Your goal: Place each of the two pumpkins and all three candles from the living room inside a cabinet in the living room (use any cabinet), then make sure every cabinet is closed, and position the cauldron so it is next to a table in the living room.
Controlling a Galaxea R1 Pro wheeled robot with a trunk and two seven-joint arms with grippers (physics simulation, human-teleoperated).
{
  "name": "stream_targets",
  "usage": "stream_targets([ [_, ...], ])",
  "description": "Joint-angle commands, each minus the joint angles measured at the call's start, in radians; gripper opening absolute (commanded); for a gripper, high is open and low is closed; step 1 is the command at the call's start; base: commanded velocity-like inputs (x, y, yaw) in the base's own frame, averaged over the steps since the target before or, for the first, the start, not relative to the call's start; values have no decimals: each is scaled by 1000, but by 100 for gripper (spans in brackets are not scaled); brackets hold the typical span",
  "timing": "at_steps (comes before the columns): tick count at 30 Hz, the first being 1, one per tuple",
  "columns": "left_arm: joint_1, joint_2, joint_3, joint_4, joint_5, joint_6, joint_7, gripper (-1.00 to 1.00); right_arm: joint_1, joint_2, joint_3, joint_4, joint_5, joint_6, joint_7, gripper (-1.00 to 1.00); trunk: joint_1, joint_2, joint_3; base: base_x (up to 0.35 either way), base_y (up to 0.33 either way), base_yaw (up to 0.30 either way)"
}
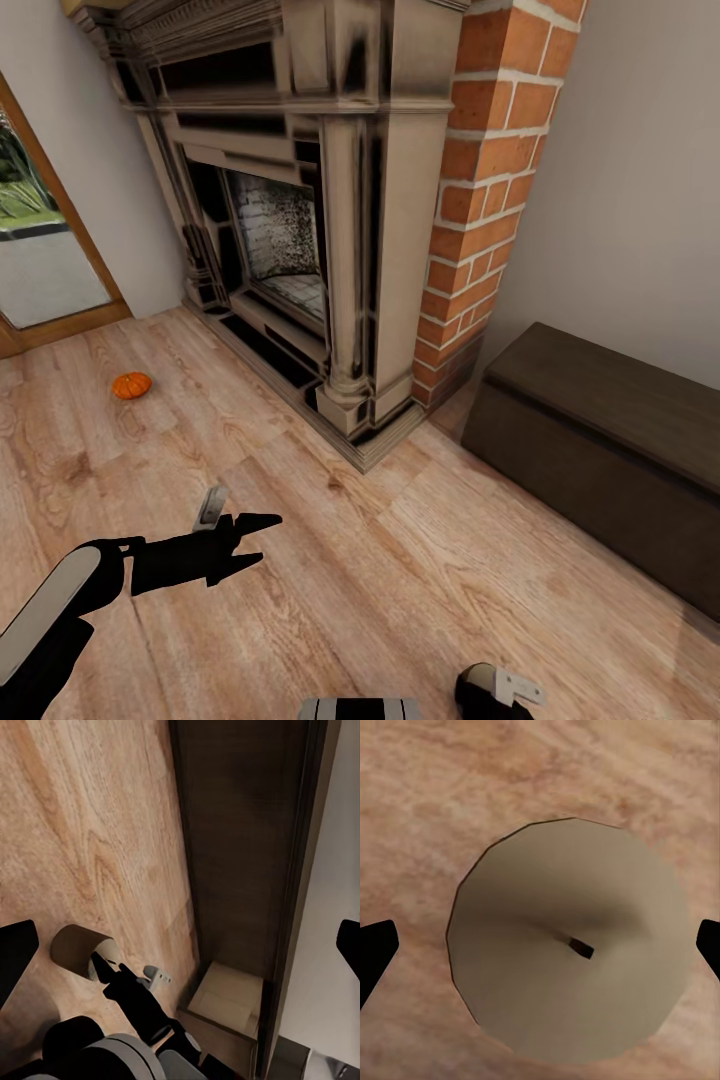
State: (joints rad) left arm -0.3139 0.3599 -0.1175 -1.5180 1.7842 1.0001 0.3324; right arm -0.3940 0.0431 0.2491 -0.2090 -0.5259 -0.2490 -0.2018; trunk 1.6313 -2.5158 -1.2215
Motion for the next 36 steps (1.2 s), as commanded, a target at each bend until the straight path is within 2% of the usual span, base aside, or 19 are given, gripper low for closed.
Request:
stream_targets([
  [1,-1,1,-1,0,11,0,10,100,-1,0,9,0,-8,-4,-5,100,0,0,-1,0,0,0],
  [7,-1,1,-1,0,11,0,10,100,-2,3,9,0,-8,-5,-5,100,3,-2,-24,0,0,0],
  [19,-1,1,-1,0,11,0,9,100,-2,9,9,0,-9,-7,-5,100,3,-2,-24,0,0,0],
  [24,-1,1,-1,0,11,0,10,100,-2,9,9,0,-9,-10,-6,100,4,-2,-36,0,0,0],
  [36,-1,1,-1,0,11,0,10,100,-2,9,9,0,-10,-10,-50,100,4,-2,-36,0,0,0],
])
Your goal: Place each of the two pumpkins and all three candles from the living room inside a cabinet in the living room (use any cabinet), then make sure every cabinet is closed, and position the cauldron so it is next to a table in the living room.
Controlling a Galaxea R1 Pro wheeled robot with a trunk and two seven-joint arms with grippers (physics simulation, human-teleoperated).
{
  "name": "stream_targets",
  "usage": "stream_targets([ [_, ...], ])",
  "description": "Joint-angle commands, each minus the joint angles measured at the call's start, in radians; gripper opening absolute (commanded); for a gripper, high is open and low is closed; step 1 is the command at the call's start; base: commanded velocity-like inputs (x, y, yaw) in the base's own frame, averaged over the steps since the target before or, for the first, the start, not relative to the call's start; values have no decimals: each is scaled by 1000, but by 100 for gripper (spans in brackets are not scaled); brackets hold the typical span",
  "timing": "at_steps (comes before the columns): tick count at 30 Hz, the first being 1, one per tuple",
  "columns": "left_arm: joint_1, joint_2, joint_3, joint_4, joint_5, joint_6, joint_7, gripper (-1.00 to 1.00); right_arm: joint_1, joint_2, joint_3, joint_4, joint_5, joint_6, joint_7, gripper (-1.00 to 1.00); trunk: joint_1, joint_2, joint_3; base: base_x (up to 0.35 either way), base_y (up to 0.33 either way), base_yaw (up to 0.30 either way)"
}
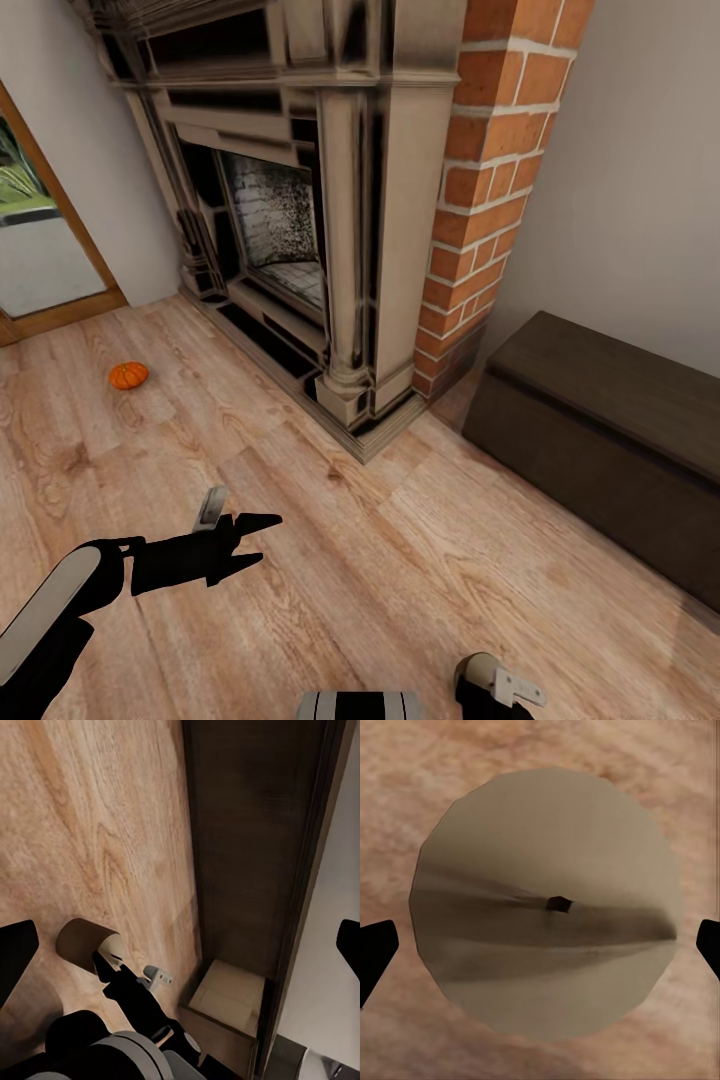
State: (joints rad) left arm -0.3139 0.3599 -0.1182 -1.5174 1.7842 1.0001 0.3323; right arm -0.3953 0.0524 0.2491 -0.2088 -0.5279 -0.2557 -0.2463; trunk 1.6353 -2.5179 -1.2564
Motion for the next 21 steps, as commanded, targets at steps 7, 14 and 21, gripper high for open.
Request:
stream_targets([
  [7,-1,1,-1,-1,11,0,10,100,0,1,9,0,-23,-4,-8,100,0,0,-1,0,0,0],
  [14,-1,-1,-1,-1,11,0,10,100,0,18,9,0,-24,-5,-8,100,2,-1,-16,0,0,0],
  [21,-1,-1,-1,-1,11,0,10,100,0,20,9,0,-24,-5,-8,100,2,-1,-16,0,0,0],
])
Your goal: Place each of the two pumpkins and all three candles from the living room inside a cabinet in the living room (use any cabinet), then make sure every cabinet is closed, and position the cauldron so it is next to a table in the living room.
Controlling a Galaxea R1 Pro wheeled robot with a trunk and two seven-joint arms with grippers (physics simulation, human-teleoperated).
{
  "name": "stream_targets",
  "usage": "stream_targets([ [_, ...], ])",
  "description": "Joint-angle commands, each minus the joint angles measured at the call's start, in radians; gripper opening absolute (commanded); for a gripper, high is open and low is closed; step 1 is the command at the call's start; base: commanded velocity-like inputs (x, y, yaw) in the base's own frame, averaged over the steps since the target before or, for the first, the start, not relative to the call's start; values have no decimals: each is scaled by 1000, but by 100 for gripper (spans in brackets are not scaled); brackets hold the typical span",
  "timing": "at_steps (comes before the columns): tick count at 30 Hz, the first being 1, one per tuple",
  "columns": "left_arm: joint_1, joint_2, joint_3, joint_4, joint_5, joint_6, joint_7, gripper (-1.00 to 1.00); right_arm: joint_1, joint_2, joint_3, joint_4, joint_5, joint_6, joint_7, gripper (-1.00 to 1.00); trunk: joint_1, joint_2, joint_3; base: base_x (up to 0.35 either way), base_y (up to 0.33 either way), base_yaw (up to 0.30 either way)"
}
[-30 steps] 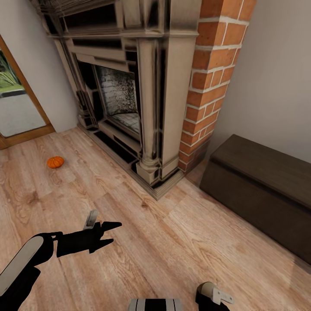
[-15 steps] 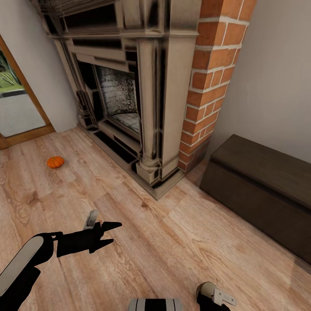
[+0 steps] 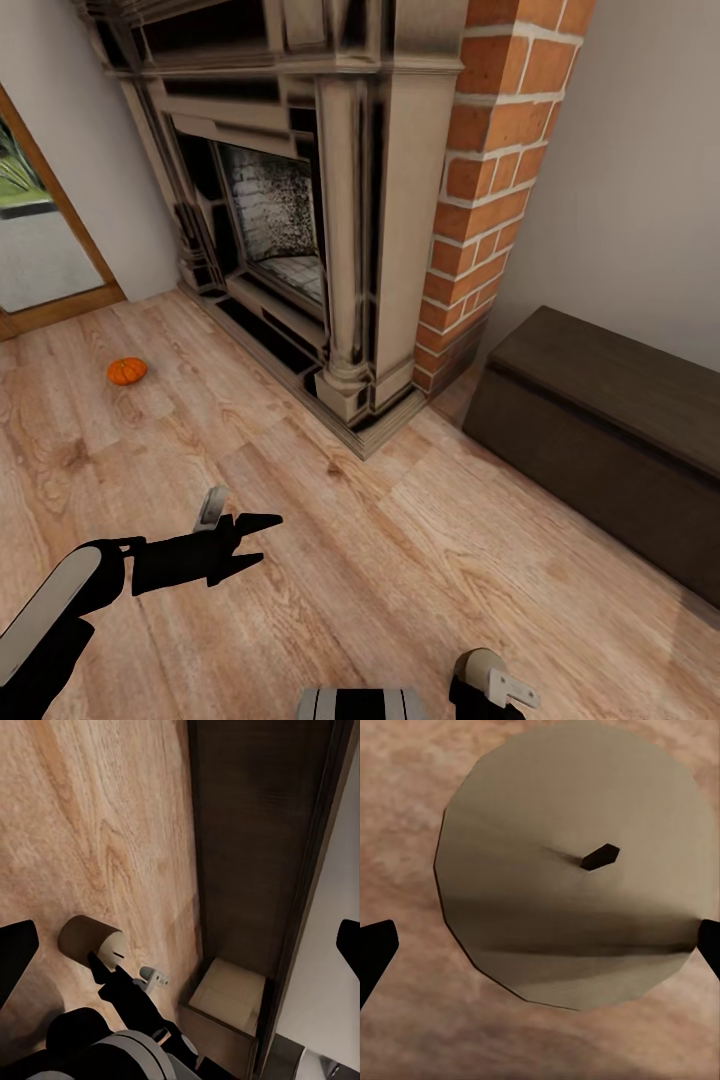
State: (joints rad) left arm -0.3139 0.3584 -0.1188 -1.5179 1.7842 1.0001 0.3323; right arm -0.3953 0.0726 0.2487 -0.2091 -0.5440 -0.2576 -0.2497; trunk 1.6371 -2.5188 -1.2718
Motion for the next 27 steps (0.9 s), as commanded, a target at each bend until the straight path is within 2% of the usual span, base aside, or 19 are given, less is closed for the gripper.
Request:
stream_targets([
  [1,-1,1,-1,-1,11,0,10,100,0,0,9,0,-8,-4,-5,100,0,0,-1,0,0,0],
  [12,-1,1,-1,-1,11,0,10,100,0,0,6,0,-11,-38,-35,100,0,0,-1,0,0,0],
  [18,-1,1,-1,-1,11,0,9,100,0,0,6,0,-43,-39,-38,100,0,0,-1,0,0,0],
  [23,-1,2,-1,-1,11,0,9,100,-6,0,6,3,-50,-40,-39,100,0,0,-1,0,0,0],
  [27,-1,2,-1,-1,11,0,9,100,-14,0,6,12,-51,-40,-39,100,1,-1,-12,0,0,0],
])
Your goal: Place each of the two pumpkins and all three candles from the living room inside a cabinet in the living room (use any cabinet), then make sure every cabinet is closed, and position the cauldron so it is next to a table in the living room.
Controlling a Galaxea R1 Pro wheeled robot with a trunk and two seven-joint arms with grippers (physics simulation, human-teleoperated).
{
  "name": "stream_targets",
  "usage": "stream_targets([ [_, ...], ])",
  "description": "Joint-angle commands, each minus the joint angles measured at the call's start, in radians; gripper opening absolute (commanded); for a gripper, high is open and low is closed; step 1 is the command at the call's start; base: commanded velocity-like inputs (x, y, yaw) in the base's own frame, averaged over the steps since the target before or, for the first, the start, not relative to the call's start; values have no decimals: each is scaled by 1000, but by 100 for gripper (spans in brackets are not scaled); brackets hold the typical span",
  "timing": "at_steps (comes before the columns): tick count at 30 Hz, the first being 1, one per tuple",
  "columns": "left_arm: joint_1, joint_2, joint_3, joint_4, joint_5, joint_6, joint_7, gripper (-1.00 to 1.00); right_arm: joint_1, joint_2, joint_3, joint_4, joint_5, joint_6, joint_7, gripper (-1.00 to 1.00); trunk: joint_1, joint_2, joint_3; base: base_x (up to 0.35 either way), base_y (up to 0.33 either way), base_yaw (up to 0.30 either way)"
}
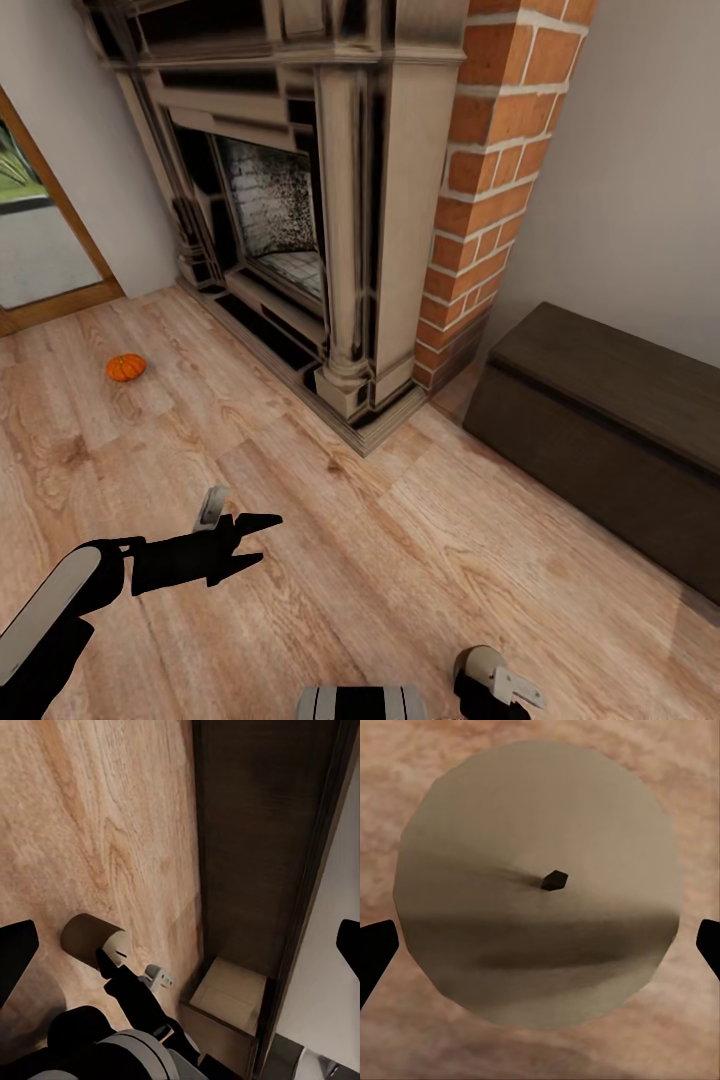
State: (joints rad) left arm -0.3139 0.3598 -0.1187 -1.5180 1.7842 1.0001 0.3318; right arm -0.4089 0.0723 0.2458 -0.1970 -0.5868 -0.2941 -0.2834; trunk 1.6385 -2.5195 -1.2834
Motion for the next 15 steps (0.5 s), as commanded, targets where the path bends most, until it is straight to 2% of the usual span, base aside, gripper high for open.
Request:
stream_targets([
  [1,-1,1,-1,-1,11,0,10,100,-1,0,9,1,-8,-3,-5,100,0,0,-1,0,0,0],
  [10,-1,1,-1,-1,11,0,9,100,-2,0,8,2,-8,-3,-5,100,0,0,-1,0,0,0],
  [15,-1,0,-3,-1,11,0,10,100,-2,0,9,2,-8,-4,-5,100,1,-1,-12,0,0,0],
])
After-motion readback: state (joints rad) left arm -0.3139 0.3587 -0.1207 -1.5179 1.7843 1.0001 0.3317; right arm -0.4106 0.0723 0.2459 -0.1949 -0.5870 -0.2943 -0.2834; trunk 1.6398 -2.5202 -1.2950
